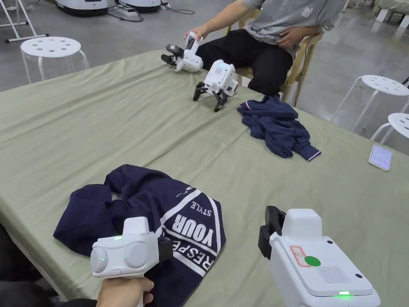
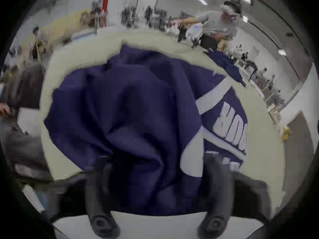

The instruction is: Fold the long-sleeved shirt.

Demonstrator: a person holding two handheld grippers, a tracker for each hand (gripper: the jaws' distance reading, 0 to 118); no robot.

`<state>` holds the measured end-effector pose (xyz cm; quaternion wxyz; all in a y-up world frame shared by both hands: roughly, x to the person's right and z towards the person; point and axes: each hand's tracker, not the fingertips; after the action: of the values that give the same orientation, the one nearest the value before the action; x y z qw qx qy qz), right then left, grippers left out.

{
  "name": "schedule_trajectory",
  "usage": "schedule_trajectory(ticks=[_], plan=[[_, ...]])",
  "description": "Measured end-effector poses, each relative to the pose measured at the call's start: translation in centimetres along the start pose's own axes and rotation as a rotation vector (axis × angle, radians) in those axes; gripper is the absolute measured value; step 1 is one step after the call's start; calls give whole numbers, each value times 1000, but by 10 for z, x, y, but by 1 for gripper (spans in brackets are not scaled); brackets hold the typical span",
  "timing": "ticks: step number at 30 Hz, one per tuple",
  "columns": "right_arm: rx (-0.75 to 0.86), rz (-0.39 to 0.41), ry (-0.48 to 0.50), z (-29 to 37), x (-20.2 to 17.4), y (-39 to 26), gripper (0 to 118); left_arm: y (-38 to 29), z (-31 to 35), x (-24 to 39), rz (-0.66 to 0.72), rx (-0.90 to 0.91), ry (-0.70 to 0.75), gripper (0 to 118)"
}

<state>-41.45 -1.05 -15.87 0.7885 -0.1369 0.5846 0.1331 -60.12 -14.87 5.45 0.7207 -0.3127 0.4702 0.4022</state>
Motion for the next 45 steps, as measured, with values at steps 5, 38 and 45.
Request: schedule_trajectory(ticks=[5, 38, 45], plan=[[-17, -3, 5, 4, 7, -7, 0, -7, 16, 9, -67, 83, 30, 33], [118, -334, -712, 328, 249, -91, 0, -238, 98, 445, -859, -125, -556, 30], [86, -351, -734, 339, 249, -110, 0, -285, 72, 426, -898, -164, -535, 100]])
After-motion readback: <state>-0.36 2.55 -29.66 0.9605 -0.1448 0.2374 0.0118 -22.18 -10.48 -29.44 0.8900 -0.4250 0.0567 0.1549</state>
